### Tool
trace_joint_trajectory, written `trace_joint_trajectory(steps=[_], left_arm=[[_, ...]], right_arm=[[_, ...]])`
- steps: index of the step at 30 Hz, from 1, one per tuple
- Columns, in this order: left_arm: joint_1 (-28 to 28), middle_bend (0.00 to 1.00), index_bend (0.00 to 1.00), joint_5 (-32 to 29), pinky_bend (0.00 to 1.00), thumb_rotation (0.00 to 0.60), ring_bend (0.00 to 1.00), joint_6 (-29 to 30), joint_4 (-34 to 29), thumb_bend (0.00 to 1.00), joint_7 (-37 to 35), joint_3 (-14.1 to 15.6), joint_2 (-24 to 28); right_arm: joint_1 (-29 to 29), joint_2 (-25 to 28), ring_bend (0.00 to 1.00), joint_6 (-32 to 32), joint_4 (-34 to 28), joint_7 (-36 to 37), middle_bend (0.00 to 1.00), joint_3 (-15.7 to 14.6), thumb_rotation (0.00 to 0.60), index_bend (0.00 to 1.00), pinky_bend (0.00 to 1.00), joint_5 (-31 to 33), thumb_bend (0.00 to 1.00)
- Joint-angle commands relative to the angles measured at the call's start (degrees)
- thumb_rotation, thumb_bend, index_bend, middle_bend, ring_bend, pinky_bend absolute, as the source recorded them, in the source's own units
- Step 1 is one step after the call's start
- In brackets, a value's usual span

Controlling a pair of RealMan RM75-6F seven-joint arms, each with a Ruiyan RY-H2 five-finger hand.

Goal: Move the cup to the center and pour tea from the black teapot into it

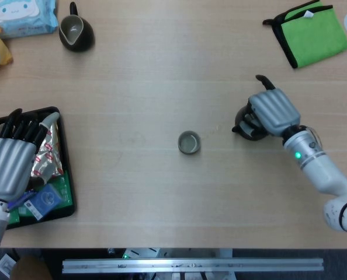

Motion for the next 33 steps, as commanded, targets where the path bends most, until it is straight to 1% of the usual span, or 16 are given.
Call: trace_joint_trajectory(steps=[1, 5, 9, 12, 21, 24, 26, 29, 33], left_arm=[[-0.06, 0.16, 0.09, -0.13, 0.08, 0.600, 0.13, -0.09, 0.00, 0.27, 0.12, -0.01, -0.06], [-0.27, 0.16, 0.09, -0.43, 0.08, 0.600, 0.13, -0.49, -0.09, 0.26, 0.52, 0.02, -0.08], [-0.48, 0.16, 0.09, -0.67, 0.08, 0.600, 0.13, -0.74, -0.32, 0.26, 0.88, -0.04, -0.14], [-0.56, 0.16, 0.09, -0.75, 0.08, 0.600, 0.13, -0.84, -0.40, 0.27, 1.09, -0.01, -0.18], [-0.68, 0.16, 0.09, -0.97, 0.08, 0.600, 0.13, -0.99, -0.64, 0.26, 1.57, 0.09, -0.30], [-0.77, 0.16, 0.09, -1.06, 0.08, 0.600, 0.13, -1.10, -0.67, 0.27, 1.78, 0.11, -0.41], [-0.80, 0.16, 0.09, -1.09, 0.08, 0.600, 0.13, -1.12, -0.69, 0.26, 1.87, 0.12, -0.47], [-0.87, 0.16, 0.09, -1.14, 0.08, 0.600, 0.13, -1.20, -0.76, 0.27, 2.00, 0.15, -0.54], [-0.92, 0.16, 0.09, -1.16, 0.08, 0.600, 0.13, -1.23, -0.81, 0.26, 2.08, 0.22, -0.53]], right_arm=[[-0.16, 0.35, 0.78, -0.38, -0.17, 0.36, 0.84, 0.19, 0.575, 0.95, 0.01, -0.24, 0.33], [-0.27, 0.91, 0.68, -1.22, -0.36, 1.06, 0.77, 0.43, 0.574, 0.87, 0.00, -0.55, 0.32], [-0.52, 1.40, 0.56, -1.56, -0.60, 2.02, 0.68, 0.57, 0.574, 0.78, 0.00, -1.46, 0.29], [-0.67, 1.63, 0.51, -1.70, -0.60, 2.21, 0.64, 0.68, 0.575, 0.73, 0.00, -1.75, 0.29], [-1.36, 2.57, 0.40, -1.40, -1.10, 3.72, 0.52, 1.02, 0.574, 0.61, 0.00, -3.26, 0.29], [-1.48, 3.04, 0.36, -1.40, -1.31, 4.00, 0.47, 1.16, 0.573, 0.56, 0.00, -3.66, 0.29], [-1.53, 3.31, 0.31, -1.45, -1.47, 3.98, 0.43, 1.18, 0.573, 0.50, 0.00, -3.86, 0.29], [-1.62, 3.80, 0.26, -1.58, -1.87, 4.02, 0.38, 1.27, 0.575, 0.44, 0.00, -4.03, 0.29], [-1.70, 4.23, 0.21, -1.73, -2.24, 3.99, 0.35, 1.35, 0.574, 0.39, 0.00, -4.17, 0.29]])
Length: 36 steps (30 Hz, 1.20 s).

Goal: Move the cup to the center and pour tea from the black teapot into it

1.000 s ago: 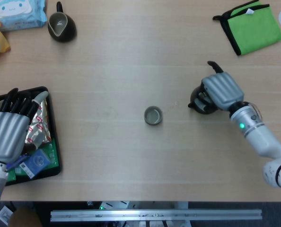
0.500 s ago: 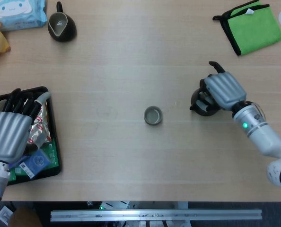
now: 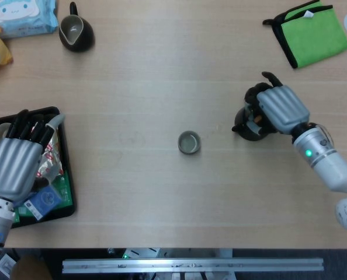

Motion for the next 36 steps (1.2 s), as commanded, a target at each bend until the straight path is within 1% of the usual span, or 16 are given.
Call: trace_joint_trajectory(steps=[1, 8, 10, 13, 16, 28, 32, 36], left_arm=[[-0.02, 0.16, 0.09, 0.00, 0.08, 0.600, 0.13, -0.02, -0.02, 0.26, 0.03, 0.04, 0.04], [-0.10, 0.16, 0.09, -0.13, 0.08, 0.600, 0.13, -0.13, -0.13, 0.27, -0.19, 0.12, 0.28], [-0.11, 0.16, 0.09, -0.15, 0.08, 0.600, 0.13, -0.10, -0.15, 0.27, -0.27, 0.12, 0.36], [-0.15, 0.16, 0.09, -0.19, 0.08, 0.600, 0.13, -0.06, -0.15, 0.27, -0.49, 0.07, 0.45], [-0.17, 0.16, 0.09, -0.19, 0.08, 0.600, 0.13, -0.07, -0.11, 0.27, -0.70, 0.10, 0.53], [-0.25, 0.16, 0.09, -0.08, 0.08, 0.600, 0.13, -0.08, -0.07, 0.27, -1.19, 0.19, 0.89], [-0.23, 0.16, 0.09, 0.22, 0.08, 0.600, 0.13, 0.32, 0.25, 0.27, -1.72, 0.02, 1.05], [-0.05, 0.16, 0.09, 0.83, 0.08, 0.600, 0.13, 1.07, 0.81, 0.27, -2.45, -0.10, 1.07]], right_arm=[[-0.03, 0.25, 0.20, -0.16, -0.21, -0.08, 0.34, 0.04, 0.574, 0.38, 0.00, -0.03, 0.29], [0.13, 1.15, 0.13, -0.94, -1.41, -0.61, 0.25, 0.21, 0.574, 0.28, 0.00, 0.37, 0.29], [0.21, 1.52, 0.10, -1.19, -1.85, -0.77, 0.23, 0.28, 0.574, 0.23, 0.00, 0.58, 0.29], [0.23, 2.07, 0.08, -1.10, -2.60, -0.81, 0.20, 0.58, 0.573, 0.18, 0.00, 0.70, 0.29], [0.11, 2.62, 0.07, -0.88, -3.34, -0.55, 0.20, 0.78, 0.572, 0.15, 0.00, 0.62, 0.29], [-0.65, 5.02, 0.06, 0.42, -5.56, -0.48, 0.19, 0.70, 0.573, 0.14, 0.00, -0.37, 0.29], [-2.20, 7.32, 0.06, 3.50, -7.85, -2.25, 0.19, 0.29, 0.574, 0.14, 0.00, -0.85, 0.29], [-4.51, 10.62, 0.06, 7.40, -11.04, -4.32, 0.20, -0.09, 0.600, 0.14, 0.00, -0.56, 0.30]])
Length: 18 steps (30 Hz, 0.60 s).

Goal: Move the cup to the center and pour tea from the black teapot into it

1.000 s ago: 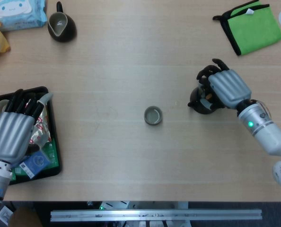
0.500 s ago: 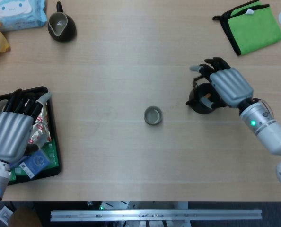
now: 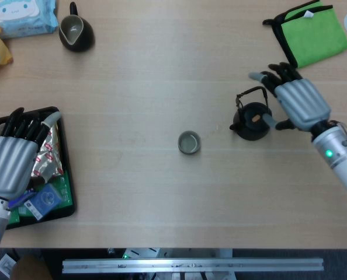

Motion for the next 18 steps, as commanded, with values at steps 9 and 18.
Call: trace_joint_trajectory(steps=[9, 18], left_arm=[[1.44, 0.16, 0.09, 2.39, 0.08, 0.600, 0.13, 4.12, 2.95, 0.27, -1.89, -0.57, -1.02], [3.47, 0.16, 0.09, 4.73, 0.08, 0.600, 0.13, 8.26, 6.12, 0.27, -2.51, -0.36, -1.64]], right_arm=[[-9.37, 11.63, 0.08, 13.24, -8.64, -3.74, 0.26, -2.03, 0.600, 0.15, 0.00, -0.79, 0.30], [-18.16, 18.28, 0.10, 23.27, -12.11, -1.75, 0.28, -5.10, 0.600, 0.17, 0.00, -5.08, 0.30]])
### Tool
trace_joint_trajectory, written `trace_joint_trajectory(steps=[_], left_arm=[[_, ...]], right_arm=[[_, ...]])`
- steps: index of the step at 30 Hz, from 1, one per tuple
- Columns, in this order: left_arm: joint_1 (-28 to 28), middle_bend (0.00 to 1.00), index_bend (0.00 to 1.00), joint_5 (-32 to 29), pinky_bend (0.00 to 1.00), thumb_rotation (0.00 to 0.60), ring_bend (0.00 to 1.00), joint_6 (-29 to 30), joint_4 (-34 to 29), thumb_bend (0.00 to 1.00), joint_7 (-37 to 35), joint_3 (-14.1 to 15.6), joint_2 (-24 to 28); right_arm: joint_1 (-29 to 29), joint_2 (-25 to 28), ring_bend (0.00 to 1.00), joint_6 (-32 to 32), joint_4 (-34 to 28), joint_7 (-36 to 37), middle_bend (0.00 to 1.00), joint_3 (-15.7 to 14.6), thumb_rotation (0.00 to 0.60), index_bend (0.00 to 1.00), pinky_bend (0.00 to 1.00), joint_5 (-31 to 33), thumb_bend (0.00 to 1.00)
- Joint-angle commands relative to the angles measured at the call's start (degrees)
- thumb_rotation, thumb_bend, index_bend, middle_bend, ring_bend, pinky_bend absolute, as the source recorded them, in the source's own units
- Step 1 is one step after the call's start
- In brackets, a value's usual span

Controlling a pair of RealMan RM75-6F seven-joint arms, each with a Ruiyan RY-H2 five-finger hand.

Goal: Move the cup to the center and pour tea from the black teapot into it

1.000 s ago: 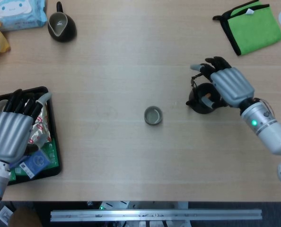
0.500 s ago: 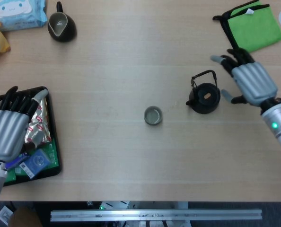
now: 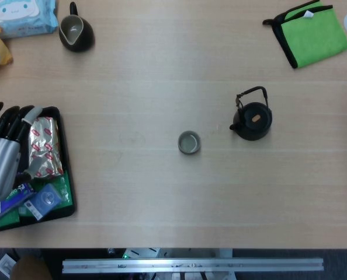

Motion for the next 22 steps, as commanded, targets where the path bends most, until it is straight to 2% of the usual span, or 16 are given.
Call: trace_joint_trajectory(steps=[1, 11, 22], left_arm=[[0.88, 0.16, 0.09, 0.83, 0.08, 0.600, 0.13, 1.66, 0.99, 0.27, -0.52, 0.06, 0.16], [3.59, 0.17, 0.09, 2.23, 0.08, 0.600, 0.13, 5.67, 2.35, 0.27, -1.58, 0.56, 0.87], [4.39, 0.17, 0.09, 2.47, 0.08, 0.600, 0.13, 5.98, 1.31, 0.27, -1.73, 0.43, 1.53]], right_arm=[[-3.73, 2.13, 0.10, 4.15, -1.43, 1.58, 0.28, -1.50, 0.600, 0.17, 0.00, -2.52, 0.30], [-12.15, 5.10, 0.10, 13.70, -1.97, 4.41, 0.28, -3.77, 0.600, 0.17, 0.00, -8.25, 0.30], [-15.83, 5.42, 0.10, 16.29, -2.06, 5.96, 0.29, -3.59, 0.600, 0.17, 0.00, -11.69, 0.30]])
